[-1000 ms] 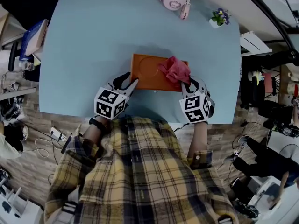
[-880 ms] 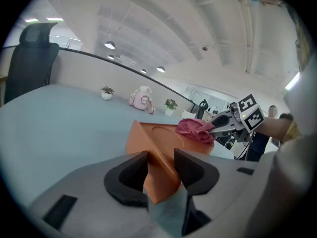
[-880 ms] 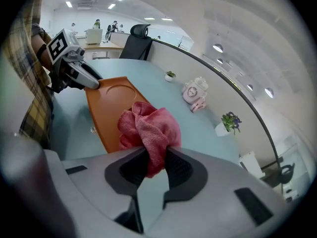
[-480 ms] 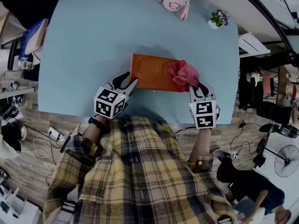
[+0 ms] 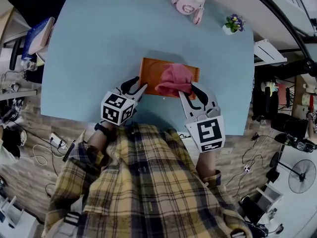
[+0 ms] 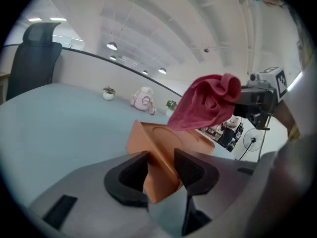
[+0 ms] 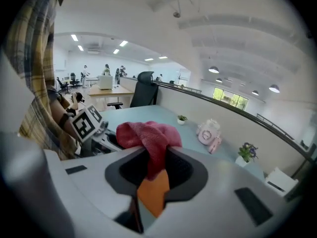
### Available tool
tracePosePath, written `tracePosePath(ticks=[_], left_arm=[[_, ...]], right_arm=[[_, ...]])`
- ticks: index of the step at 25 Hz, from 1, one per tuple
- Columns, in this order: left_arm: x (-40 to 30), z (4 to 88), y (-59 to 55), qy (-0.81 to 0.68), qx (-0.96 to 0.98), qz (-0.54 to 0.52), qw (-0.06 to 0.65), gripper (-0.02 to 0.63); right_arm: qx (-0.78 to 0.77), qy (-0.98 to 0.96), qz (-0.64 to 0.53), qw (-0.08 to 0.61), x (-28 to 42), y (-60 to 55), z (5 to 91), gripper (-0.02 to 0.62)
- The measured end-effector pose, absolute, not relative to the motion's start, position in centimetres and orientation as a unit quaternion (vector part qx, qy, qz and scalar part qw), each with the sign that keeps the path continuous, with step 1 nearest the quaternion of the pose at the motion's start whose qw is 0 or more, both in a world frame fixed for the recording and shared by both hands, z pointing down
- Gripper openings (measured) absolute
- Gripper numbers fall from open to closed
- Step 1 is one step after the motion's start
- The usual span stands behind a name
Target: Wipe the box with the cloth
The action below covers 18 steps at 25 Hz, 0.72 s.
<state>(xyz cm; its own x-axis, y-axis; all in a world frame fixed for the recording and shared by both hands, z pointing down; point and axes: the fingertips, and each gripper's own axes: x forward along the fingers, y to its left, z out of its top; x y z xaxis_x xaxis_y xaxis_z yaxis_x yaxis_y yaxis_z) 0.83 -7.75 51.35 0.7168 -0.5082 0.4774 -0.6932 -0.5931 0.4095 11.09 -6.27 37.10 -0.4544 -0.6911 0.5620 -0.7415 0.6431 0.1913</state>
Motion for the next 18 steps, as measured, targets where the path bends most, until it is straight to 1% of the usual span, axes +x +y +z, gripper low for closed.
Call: tracePosePath(ticks=[4, 8, 13, 18], left_arm=[[0.6, 51.4, -7.8, -0.345, 0.878, 0.155, 0.294, 0.166], [0.6, 51.4, -7.7, -0.35, 0.876, 0.151, 0.296, 0.166], [0.4, 51.2, -7.7, -0.354, 0.876, 0.146, 0.294, 0.166], [0.4, 51.3, -7.6, -0.355, 0.876, 0.14, 0.296, 0.167]], right_arm=[[0.367, -0.885, 0.059, 0.281, 5.9, -5.8, 37.0, 0.087], [0.321, -0.9, 0.104, 0.275, 3.0, -4.9, 40.9, 0.087], [0.303, -0.896, 0.133, 0.297, 1.6, -4.2, 44.7, 0.087], [0.317, -0.891, 0.116, 0.304, 1.9, -4.6, 46.4, 0.087]])
